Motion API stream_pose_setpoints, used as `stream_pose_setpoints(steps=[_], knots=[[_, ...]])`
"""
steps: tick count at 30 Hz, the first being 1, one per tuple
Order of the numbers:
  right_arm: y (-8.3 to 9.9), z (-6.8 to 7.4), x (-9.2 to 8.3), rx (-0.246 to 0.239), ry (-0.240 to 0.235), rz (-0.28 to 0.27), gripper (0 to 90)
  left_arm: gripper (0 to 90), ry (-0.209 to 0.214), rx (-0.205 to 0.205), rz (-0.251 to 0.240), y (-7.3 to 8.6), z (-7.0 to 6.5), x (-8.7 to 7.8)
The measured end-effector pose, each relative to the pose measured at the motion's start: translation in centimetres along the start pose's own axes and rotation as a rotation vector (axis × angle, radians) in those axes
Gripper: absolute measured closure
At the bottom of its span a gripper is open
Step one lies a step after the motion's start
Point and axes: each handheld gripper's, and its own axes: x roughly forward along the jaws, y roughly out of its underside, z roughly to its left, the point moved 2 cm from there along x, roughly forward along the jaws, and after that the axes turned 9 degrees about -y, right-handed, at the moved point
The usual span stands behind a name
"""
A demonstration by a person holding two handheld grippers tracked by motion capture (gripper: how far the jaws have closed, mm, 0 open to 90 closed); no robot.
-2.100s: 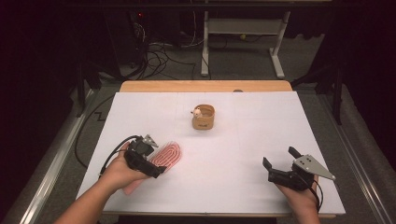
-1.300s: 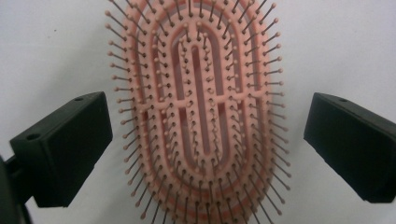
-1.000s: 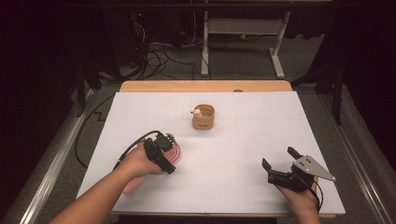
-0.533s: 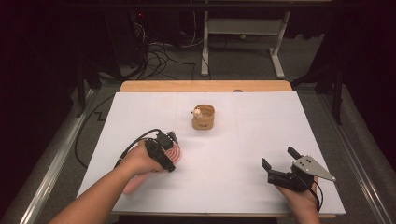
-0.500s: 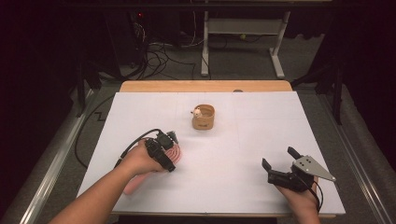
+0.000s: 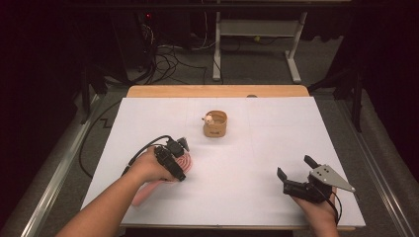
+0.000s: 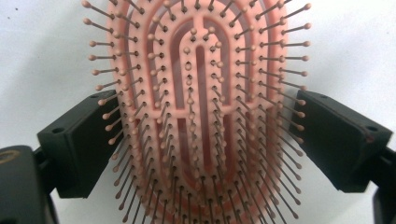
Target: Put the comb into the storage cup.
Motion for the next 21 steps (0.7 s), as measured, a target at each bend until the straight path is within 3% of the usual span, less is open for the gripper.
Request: stream_pose_setpoints(steps=[21], knots=[[-0.04, 0.06, 0.01, -0.002, -0.003, 0.0, 0.6, 18.7, -0.011, -0.017, 0.06, -0.72, 0.3, -0.23]])
